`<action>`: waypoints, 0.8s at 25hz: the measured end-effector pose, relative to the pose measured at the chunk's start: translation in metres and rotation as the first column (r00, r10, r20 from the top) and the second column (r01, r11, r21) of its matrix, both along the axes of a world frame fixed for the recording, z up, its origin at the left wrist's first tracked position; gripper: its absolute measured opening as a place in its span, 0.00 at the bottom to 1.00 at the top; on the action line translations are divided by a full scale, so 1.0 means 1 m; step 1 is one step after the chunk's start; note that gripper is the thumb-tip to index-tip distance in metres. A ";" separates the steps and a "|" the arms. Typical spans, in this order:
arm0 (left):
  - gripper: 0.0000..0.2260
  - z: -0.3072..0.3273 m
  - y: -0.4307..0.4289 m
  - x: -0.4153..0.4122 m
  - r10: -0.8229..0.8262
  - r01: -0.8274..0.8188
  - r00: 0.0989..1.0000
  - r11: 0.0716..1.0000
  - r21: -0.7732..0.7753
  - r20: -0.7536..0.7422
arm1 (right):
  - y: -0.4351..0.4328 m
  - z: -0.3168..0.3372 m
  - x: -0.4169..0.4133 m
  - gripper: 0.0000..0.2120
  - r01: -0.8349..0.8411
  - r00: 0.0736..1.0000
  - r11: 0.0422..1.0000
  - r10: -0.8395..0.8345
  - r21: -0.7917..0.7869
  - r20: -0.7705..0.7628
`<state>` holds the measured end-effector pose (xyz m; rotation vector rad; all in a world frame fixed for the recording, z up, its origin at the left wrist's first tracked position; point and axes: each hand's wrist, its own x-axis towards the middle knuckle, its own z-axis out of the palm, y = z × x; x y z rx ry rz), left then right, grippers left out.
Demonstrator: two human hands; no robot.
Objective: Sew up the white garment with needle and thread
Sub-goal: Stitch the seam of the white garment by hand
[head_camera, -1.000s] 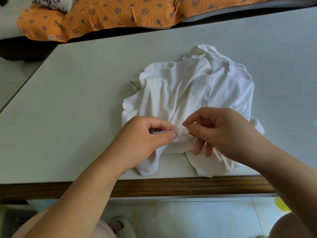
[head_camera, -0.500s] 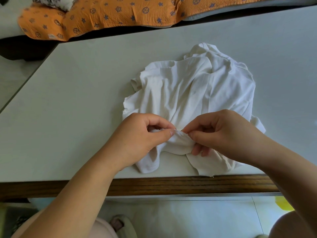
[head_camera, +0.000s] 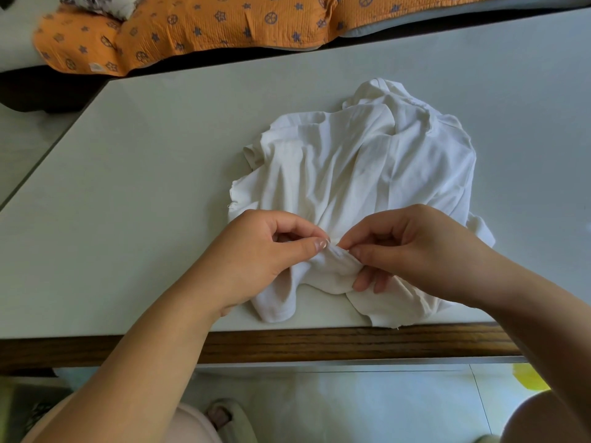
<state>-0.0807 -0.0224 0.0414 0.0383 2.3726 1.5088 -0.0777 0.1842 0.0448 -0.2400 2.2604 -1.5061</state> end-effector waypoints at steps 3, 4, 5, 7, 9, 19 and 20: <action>0.04 0.001 0.001 0.000 0.004 -0.009 0.998 0.997 0.080 0.055 | -0.001 -0.001 0.000 0.10 0.003 0.999 0.998 -0.001 -0.068 0.036; 0.05 0.000 0.002 0.000 0.004 -0.011 0.998 0.995 0.098 0.063 | -0.002 -0.002 0.000 0.09 0.005 0.999 0.996 -0.001 -0.087 0.046; 0.06 0.000 0.003 0.000 0.007 -0.014 0.998 0.994 0.112 0.068 | -0.002 -0.002 0.000 0.08 0.008 0.999 0.995 -0.003 -0.103 0.053; 0.07 0.000 0.003 0.000 0.019 -0.030 0.997 0.989 0.144 0.072 | -0.004 -0.006 0.000 0.07 0.026 0.998 0.990 -0.017 -0.135 0.064; 0.09 -0.001 0.003 0.000 0.029 -0.045 0.996 0.981 0.190 0.087 | -0.003 -0.008 -0.001 0.07 0.057 0.996 0.986 -0.046 -0.159 0.073; 0.10 -0.004 0.010 0.003 0.008 -0.052 0.984 0.969 0.242 0.178 | -0.007 -0.011 0.003 0.06 0.034 0.999 0.981 -0.030 -0.190 0.028; 0.09 -0.005 0.011 0.003 0.006 -0.048 0.984 0.970 0.238 0.176 | -0.009 -0.011 0.005 0.07 0.033 0.999 0.982 -0.030 -0.185 0.016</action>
